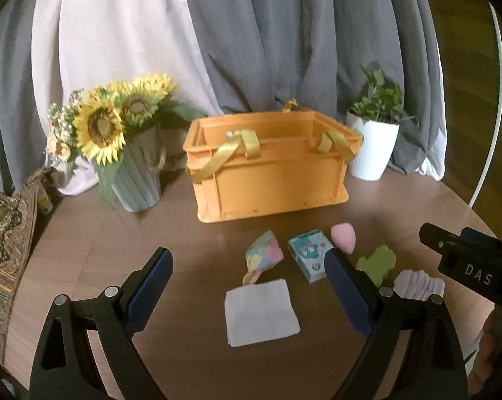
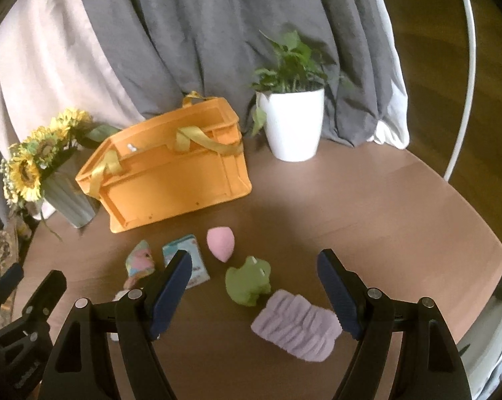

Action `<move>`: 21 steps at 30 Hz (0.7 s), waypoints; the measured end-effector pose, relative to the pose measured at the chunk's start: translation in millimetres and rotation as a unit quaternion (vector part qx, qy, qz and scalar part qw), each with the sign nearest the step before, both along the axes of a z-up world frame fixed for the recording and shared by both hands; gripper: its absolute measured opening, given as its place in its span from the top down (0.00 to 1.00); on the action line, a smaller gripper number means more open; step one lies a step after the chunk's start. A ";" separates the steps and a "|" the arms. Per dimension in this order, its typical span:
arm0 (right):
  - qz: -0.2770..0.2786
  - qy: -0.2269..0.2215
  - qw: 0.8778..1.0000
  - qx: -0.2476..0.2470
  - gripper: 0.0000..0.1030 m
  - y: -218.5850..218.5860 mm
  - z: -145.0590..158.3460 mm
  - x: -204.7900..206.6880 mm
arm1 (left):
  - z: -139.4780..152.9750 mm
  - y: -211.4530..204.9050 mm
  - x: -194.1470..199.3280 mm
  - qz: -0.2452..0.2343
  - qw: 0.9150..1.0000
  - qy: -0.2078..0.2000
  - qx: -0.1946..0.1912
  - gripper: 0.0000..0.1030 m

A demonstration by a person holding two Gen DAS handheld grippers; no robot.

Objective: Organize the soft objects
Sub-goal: 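Withdraw both tools from the crate back toward the remaining soft items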

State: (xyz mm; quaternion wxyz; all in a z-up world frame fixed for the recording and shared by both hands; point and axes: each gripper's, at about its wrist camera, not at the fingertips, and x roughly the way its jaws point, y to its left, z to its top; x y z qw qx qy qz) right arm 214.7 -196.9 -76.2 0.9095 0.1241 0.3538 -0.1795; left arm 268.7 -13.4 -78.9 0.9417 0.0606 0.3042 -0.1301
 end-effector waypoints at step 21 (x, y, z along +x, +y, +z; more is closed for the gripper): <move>-0.028 0.042 0.997 -0.059 0.24 10.0 -54.3 -10.9 | -65.0 -4.6 10.6 -0.016 0.997 0.068 0.024 0.10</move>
